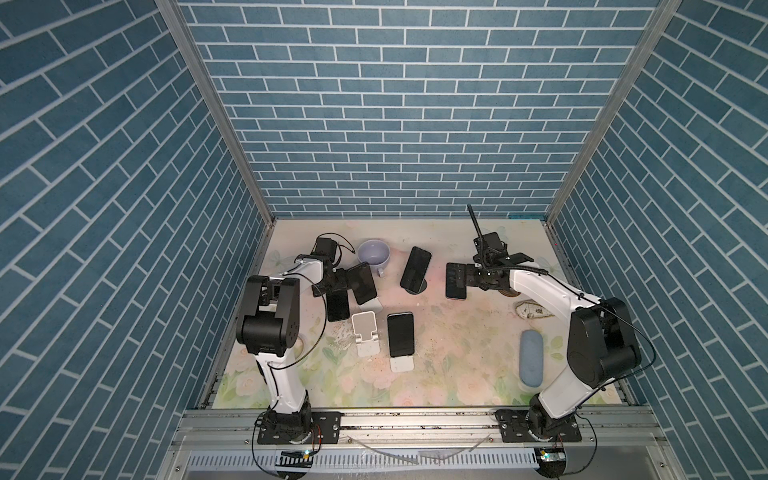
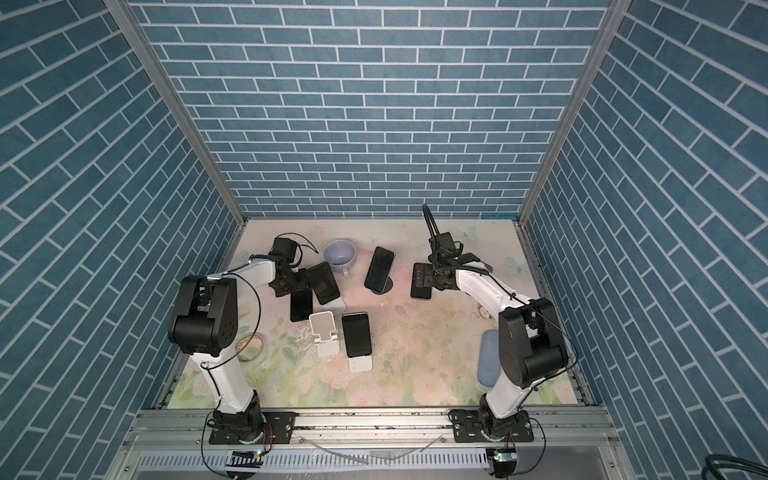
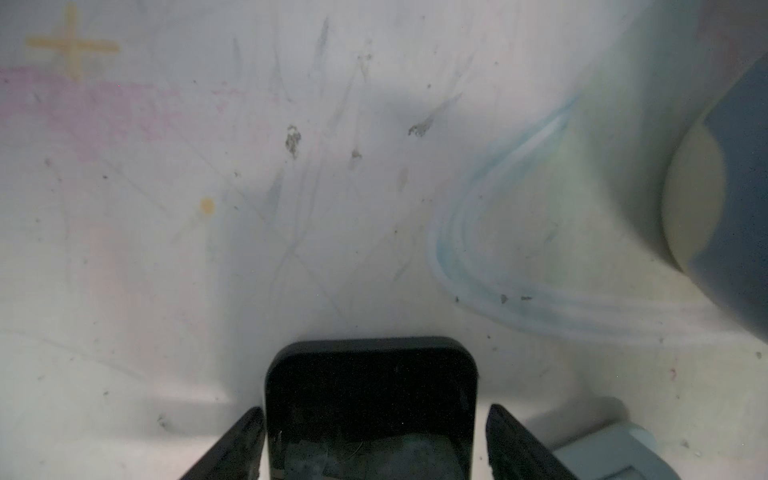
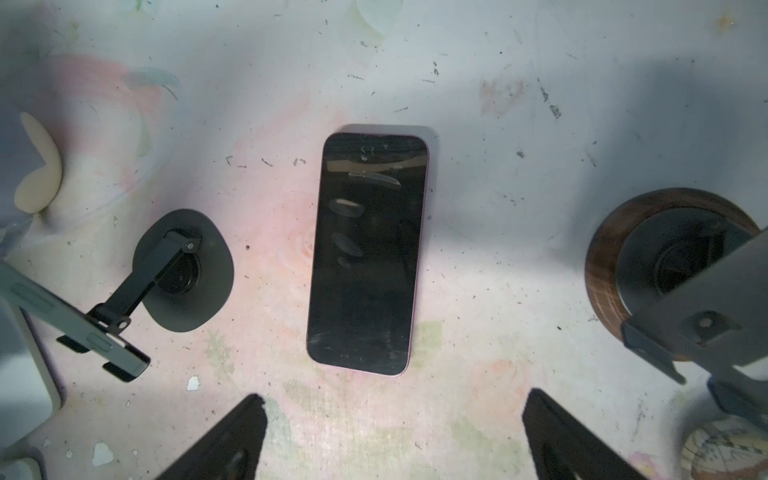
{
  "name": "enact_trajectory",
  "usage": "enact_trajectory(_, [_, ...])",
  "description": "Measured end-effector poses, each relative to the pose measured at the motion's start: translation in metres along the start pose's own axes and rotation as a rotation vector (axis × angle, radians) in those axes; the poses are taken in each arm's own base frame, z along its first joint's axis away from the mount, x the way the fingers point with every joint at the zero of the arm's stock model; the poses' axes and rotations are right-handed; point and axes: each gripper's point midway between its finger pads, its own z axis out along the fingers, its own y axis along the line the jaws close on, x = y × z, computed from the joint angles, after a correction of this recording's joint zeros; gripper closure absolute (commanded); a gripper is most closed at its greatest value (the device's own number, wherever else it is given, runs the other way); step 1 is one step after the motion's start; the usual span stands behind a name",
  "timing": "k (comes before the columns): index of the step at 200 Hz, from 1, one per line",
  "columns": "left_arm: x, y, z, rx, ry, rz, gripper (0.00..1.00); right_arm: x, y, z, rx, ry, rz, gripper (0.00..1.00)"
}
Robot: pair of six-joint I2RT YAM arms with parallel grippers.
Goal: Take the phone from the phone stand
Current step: 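Lower the black phone flat onto the table beside the stand, then open the left gripper to release the phone and raise it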
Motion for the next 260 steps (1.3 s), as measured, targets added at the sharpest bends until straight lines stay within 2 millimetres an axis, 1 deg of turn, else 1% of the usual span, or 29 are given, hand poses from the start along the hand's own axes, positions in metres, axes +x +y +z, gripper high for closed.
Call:
enact_trajectory(21, [0.005, 0.001, -0.004, -0.001, 0.012, 0.0, 0.15, 0.0, 0.0, 0.0, 0.001, 0.001, 0.0, 0.03])
enact_trajectory(39, [0.006, 0.001, -0.012, 0.002, 0.002, 0.0, 0.14, 0.001, 0.0, 0.0, 0.001, 0.003, 0.0, 0.03])
enact_trajectory(96, [-0.005, -0.003, -0.055, 0.031, -0.101, 0.002, 0.11, 0.001, 0.0, -0.003, 0.005, 0.013, 0.0, 0.03])
enact_trajectory(123, [-0.001, 0.003, -0.066, 0.013, -0.126, 0.0, 0.09, -0.003, 0.001, -0.007, 0.0, 0.003, 0.0, 0.03])
enact_trajectory(159, [0.011, 0.015, -0.08, -0.028, -0.154, -0.009, 0.07, -0.008, 0.005, -0.011, -0.01, -0.007, -0.001, 0.03])
enact_trajectory(201, [0.018, 0.023, -0.107, -0.041, -0.223, -0.026, 0.05, -0.021, 0.021, -0.022, -0.044, -0.035, -0.018, 0.03])
enact_trajectory(213, [0.02, 0.024, -0.115, -0.039, -0.245, -0.03, 0.05, -0.026, 0.027, -0.027, -0.057, -0.048, -0.025, 0.04])
enact_trajectory(240, [0.025, 0.026, -0.13, -0.024, -0.292, -0.038, 0.0, -0.035, 0.042, -0.036, -0.089, -0.075, -0.042, 0.04])
enact_trajectory(260, [0.03, 0.027, -0.14, -0.01, -0.322, -0.048, 0.0, -0.04, 0.054, -0.043, -0.112, -0.09, -0.059, 0.04])
